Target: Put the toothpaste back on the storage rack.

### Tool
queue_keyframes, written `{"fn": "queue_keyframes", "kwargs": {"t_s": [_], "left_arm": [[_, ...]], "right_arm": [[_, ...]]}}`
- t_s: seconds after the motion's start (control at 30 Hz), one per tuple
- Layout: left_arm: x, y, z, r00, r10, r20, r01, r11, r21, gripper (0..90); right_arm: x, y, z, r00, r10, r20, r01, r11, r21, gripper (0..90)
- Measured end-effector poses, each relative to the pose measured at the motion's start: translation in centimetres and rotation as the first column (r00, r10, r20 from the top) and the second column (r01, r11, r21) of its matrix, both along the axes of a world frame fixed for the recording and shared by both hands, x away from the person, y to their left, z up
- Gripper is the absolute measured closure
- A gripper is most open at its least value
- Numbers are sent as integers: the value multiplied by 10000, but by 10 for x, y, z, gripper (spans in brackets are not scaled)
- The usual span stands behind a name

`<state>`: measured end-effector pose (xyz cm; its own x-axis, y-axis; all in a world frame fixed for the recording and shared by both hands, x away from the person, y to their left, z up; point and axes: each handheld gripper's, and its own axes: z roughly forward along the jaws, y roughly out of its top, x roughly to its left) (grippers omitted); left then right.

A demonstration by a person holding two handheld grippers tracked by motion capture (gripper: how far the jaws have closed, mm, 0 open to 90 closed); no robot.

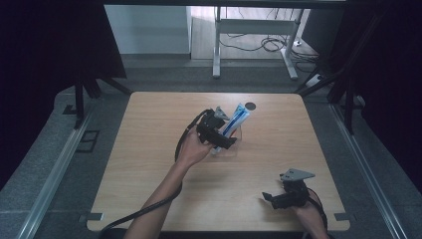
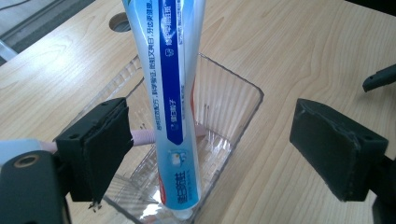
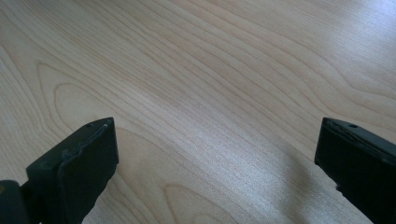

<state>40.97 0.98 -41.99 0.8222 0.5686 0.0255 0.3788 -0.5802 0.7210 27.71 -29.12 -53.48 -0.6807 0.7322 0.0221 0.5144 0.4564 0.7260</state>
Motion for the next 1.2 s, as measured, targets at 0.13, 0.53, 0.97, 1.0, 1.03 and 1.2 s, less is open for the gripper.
{"fn": "queue_keyframes", "kwargs": {"t_s": [0.13,0.53,0.97,1.0,1.03,1.2], "left_arm": [[-4,3,0,10000,5,67,-6,9999,133,127],[-21,19,2,9996,-265,76,264,9996,45,127],[-38,41,-3,9999,9,109,-7,9999,-113,127],[-40,43,-4,10000,23,74,-22,9999,-146,127],[-41,45,-4,10000,27,64,-27,9999,-140,127],[-48,55,-8,9998,175,54,-173,9997,-194,127]], "right_arm": [[-1,0,1,10000,-20,74,20,10000,33,0],[-1,1,0,10000,-21,36,21,10000,-13,0],[-1,3,-1,10000,61,-6,-61,9999,-95,0],[-1,3,-1,10000,58,-22,-58,9999,-93,0],[-1,3,-1,10000,72,-5,-72,9999,-102,0],[-1,4,-1,10000,73,7,-72,9999,-113,0]]}}
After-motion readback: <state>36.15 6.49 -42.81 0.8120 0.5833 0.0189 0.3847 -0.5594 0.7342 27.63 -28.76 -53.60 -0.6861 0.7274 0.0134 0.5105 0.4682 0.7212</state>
